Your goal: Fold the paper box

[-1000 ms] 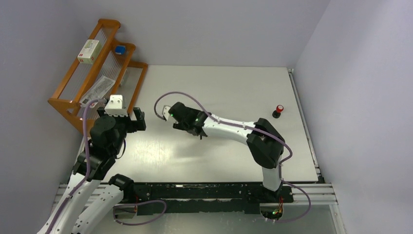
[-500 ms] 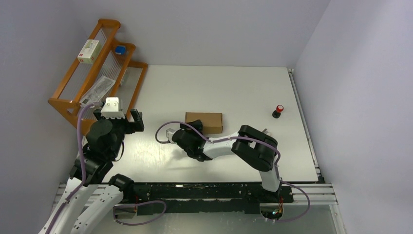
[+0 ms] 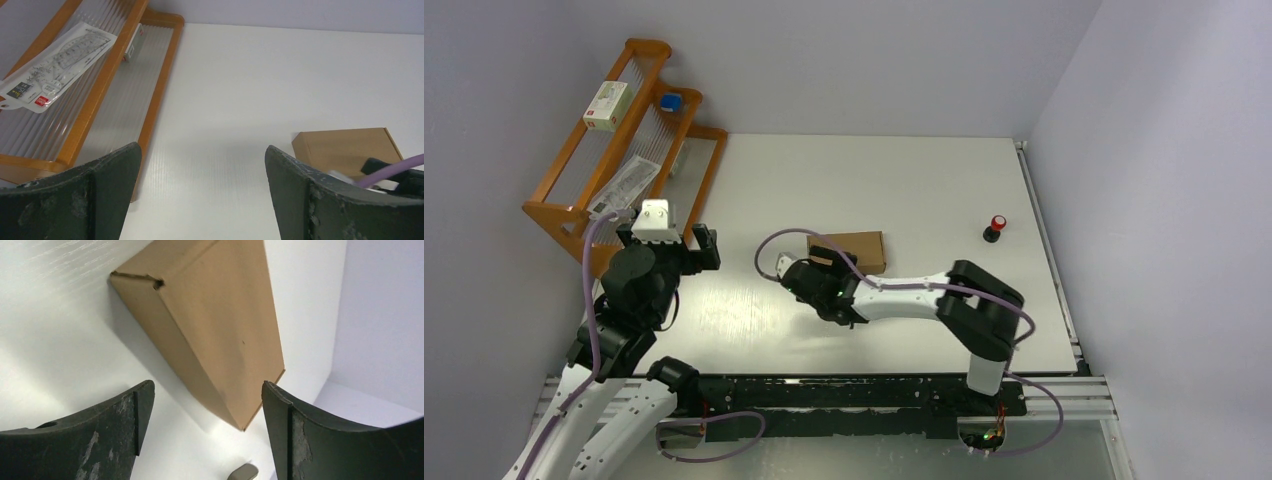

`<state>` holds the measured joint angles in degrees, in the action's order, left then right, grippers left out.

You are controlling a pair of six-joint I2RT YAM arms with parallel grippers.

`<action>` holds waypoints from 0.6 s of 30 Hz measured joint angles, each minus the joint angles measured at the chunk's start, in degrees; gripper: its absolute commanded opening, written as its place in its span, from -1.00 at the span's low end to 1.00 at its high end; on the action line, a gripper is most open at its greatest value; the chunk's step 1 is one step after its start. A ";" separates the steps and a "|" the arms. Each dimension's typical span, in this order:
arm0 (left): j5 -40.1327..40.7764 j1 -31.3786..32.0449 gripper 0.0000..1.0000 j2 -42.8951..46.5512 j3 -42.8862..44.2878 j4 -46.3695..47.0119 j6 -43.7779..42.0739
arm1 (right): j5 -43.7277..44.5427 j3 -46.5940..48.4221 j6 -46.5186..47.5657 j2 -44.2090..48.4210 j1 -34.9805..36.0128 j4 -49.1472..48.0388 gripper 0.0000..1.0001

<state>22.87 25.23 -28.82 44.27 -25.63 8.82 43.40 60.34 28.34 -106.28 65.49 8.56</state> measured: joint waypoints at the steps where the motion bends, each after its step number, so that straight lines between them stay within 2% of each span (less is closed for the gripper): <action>1: 0.00 0.00 0.97 0.00 0.00 0.00 0.00 | -0.92 0.00 -1.79 1.79 0.07 1.60 0.68; 3: -0.07 0.00 0.96 0.00 -0.04 0.04 0.00 | -3.13 0.00 -5.18 5.84 0.11 4.35 0.71; 6: -0.24 0.00 0.97 0.02 -0.31 0.07 0.00 | -5.86 -0.07 -9.29 11.76 0.02 6.23 0.87; 10: -0.79 0.00 0.97 0.00 -0.85 0.04 0.00 | -9.57 -1.68 -14.80 19.45 -2.10 5.25 0.91; 13: -1.01 0.00 0.96 0.07 -0.90 0.07 0.00 | -12.46 -1.77 -19.80 22.56 -7.98 3.65 0.94; 18: -1.27 0.00 0.97 1.03 -1.53 0.44 0.00 | -16.37 -4.04 -28.65 26.93 -21.57 0.61 1.00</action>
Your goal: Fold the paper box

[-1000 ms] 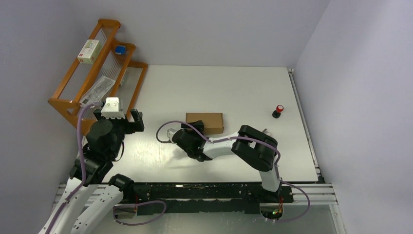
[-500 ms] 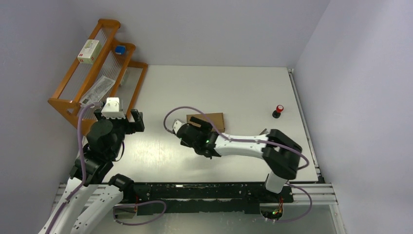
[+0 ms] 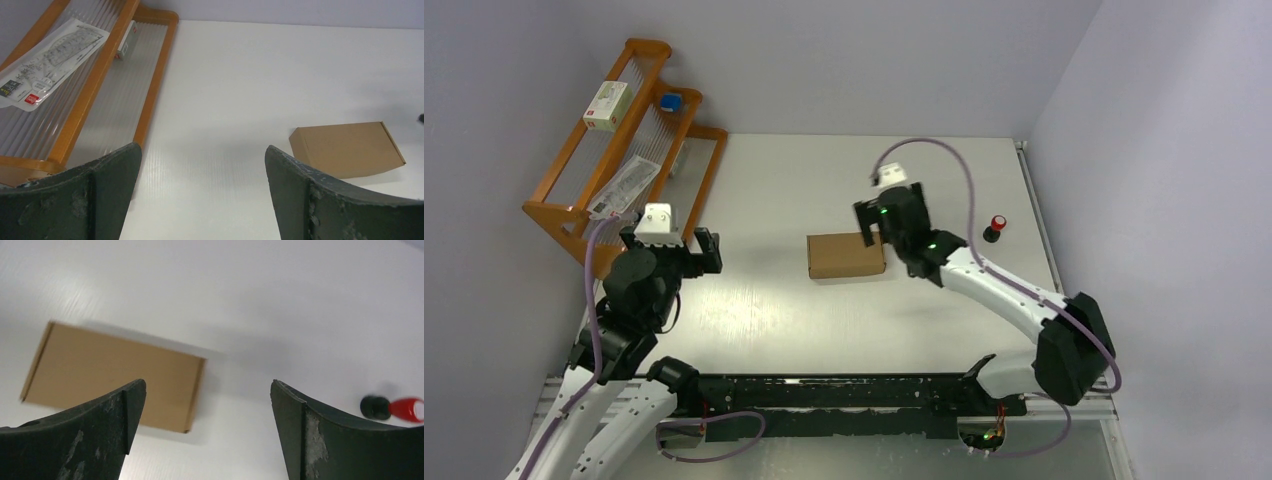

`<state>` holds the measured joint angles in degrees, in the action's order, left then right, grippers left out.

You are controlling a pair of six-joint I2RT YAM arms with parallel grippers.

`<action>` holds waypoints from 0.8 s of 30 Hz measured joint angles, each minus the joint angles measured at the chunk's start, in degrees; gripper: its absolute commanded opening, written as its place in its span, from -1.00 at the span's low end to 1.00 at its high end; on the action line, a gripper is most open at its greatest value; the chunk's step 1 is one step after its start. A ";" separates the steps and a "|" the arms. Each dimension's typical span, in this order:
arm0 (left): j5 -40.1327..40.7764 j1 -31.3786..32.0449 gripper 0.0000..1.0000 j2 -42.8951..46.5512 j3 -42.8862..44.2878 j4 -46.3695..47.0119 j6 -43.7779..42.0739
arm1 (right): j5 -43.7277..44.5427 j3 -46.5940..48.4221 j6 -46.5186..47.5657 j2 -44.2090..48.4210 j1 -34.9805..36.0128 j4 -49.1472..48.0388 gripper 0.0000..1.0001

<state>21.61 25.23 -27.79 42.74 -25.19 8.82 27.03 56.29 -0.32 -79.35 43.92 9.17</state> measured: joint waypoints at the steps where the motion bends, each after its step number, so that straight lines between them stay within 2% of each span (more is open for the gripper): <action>1: -0.04 0.00 0.97 0.13 -0.17 0.07 0.02 | -0.74 -0.76 -1.70 1.33 -2.86 -0.26 1.00; 10: 0.70 0.11 0.97 0.17 -0.39 0.04 0.92 | -2.97 -8.41 -15.87 19.69 -25.59 -0.04 1.00; 13: 1.90 0.13 0.96 1.03 -0.44 0.02 1.51 | -0.72 -9.84 -18.67 26.88 -27.96 2.75 1.00; 24: 5.64 0.22 0.97 7.91 1.03 -2.14 4.04 | 4.48 -10.86 -21.40 51.06 -28.22 12.15 1.00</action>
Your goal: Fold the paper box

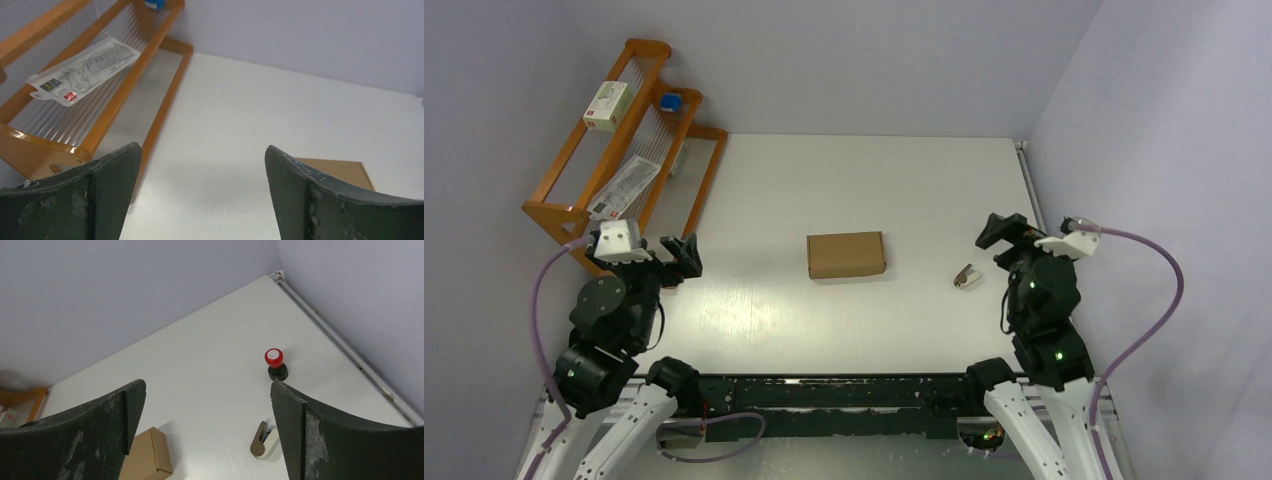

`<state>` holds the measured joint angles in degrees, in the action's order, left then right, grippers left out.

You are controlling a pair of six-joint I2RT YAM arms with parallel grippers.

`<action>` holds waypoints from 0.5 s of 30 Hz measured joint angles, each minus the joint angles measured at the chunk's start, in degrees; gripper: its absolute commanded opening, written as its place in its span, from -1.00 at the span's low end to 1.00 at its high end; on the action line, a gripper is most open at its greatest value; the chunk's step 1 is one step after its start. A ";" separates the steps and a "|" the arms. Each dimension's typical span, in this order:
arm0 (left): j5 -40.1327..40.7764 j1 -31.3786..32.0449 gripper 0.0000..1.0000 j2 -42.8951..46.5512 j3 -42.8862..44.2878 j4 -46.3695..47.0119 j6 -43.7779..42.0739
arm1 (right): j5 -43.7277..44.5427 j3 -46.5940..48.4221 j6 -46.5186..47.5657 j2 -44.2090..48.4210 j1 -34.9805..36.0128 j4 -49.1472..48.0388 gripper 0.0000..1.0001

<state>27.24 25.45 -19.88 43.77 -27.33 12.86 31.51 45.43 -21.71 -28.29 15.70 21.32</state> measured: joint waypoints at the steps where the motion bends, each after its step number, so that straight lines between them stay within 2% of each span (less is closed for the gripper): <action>1: 0.00 0.00 0.97 0.61 0.57 -0.26 0.11 | -0.02 -0.74 0.00 2.10 0.00 0.24 1.00; 7: 0.37 0.00 0.97 4.94 2.19 -0.57 1.07 | -1.51 -5.29 0.13 10.27 0.00 1.16 1.00; 15: 2.58 0.02 0.96 9.03 -2.12 0.66 1.99 | -2.89 -5.35 0.61 11.98 0.00 1.29 1.00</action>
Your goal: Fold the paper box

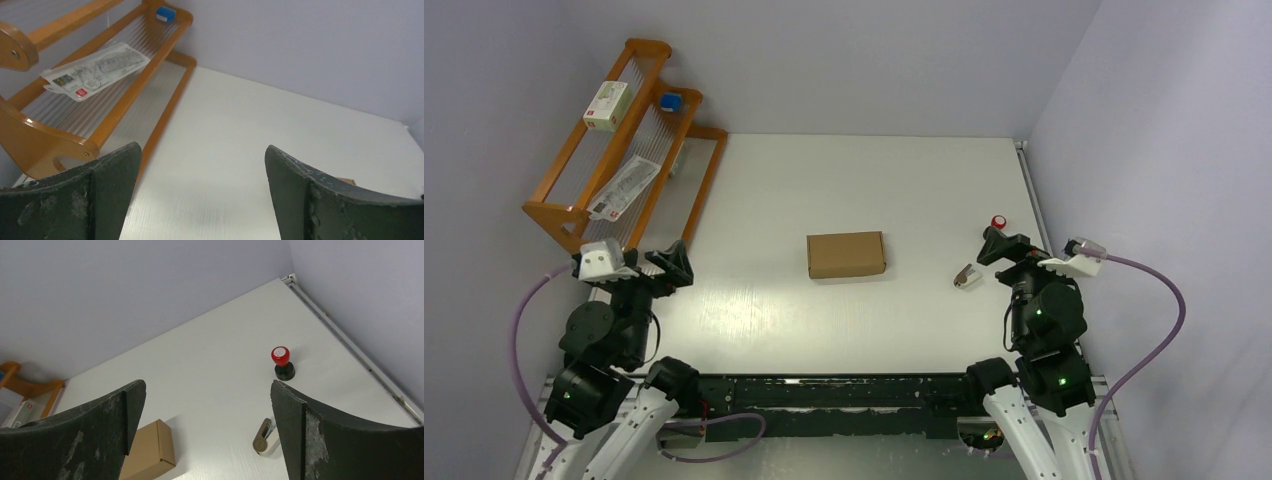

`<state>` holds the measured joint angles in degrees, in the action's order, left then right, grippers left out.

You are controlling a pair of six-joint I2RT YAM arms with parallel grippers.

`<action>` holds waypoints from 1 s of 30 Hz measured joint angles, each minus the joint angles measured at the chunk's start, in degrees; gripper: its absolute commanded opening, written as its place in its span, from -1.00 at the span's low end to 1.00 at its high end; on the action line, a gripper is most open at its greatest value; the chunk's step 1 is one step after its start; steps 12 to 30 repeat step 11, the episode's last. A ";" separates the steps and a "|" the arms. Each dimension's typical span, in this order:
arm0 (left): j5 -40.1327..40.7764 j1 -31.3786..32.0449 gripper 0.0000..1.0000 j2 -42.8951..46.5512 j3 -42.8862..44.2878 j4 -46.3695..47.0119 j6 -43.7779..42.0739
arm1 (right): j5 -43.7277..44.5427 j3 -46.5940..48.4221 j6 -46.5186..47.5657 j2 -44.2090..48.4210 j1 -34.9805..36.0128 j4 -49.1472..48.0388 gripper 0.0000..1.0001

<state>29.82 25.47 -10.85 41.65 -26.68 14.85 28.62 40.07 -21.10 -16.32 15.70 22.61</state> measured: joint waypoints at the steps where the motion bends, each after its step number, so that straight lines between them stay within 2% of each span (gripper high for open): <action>1: 0.09 0.00 0.97 0.00 -0.66 0.00 0.00 | -0.13 0.00 0.07 0.00 0.00 -0.02 1.00; 11: 0.52 -0.02 0.96 -2.86 -1.64 0.07 -0.04 | -2.19 -0.02 1.27 0.00 0.00 -0.07 0.99; 30: 0.52 -0.02 0.96 -2.86 -1.64 0.07 -0.04 | -2.19 -0.02 1.27 0.00 0.00 -0.07 0.99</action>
